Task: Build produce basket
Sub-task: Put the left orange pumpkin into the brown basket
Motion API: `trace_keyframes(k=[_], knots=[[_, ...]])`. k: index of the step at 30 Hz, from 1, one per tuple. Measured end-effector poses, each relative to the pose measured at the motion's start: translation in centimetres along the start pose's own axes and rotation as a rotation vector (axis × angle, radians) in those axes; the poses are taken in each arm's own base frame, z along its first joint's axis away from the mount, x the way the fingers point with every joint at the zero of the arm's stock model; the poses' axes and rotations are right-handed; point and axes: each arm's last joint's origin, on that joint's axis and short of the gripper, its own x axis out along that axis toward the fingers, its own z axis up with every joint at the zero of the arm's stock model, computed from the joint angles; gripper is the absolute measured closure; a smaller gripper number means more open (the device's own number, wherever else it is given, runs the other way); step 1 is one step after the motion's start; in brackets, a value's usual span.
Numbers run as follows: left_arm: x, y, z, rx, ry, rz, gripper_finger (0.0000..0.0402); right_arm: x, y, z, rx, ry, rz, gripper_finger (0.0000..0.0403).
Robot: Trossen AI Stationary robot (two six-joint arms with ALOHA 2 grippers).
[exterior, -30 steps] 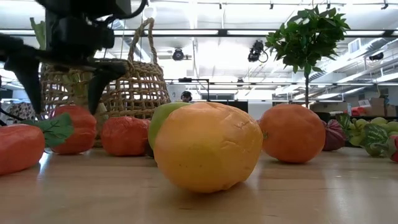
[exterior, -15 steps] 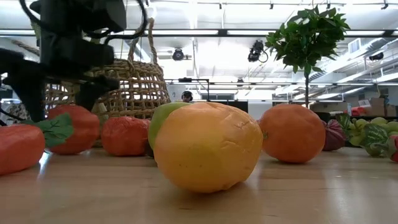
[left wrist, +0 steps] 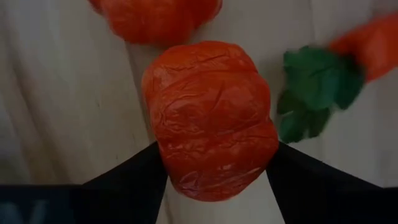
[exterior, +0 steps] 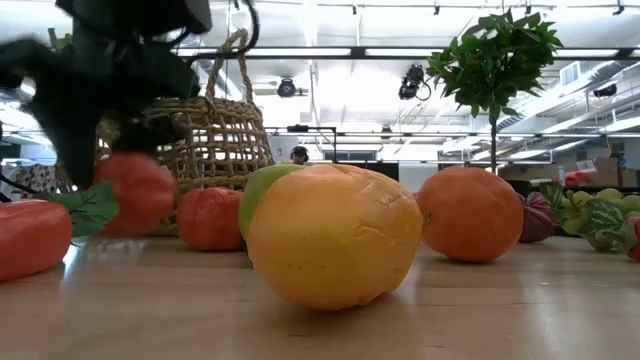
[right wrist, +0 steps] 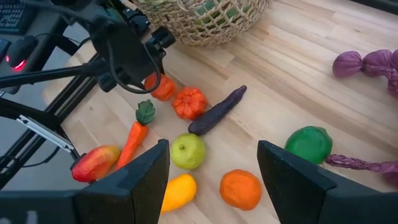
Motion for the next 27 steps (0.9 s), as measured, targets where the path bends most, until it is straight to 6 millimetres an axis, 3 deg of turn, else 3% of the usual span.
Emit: trace_keyframes(k=[4, 13, 23, 27], knots=[[-2.7, -0.3, 1.8, -0.055, -0.026, -0.009, 0.0175, 0.0, 0.0, 0.0, -0.035, 0.001, 0.0, 0.0155], [-12.1, -1.0, 5.3, -0.239, -0.101, -0.018, 0.017, 0.0, 0.0, -0.1, -0.102, 0.001, 0.002, 0.0155], [-21.9, -1.2, 4.7, -0.374, -0.188, 0.116, 0.0167, 0.0, 0.1, -0.1, -0.2, 0.016, 0.011, 0.0155], [-24.1, -0.5, 3.8, -0.425, -0.208, 0.249, 0.0167, 0.0, 0.2, -0.1, -0.225, 0.011, 0.021, 0.0155]])
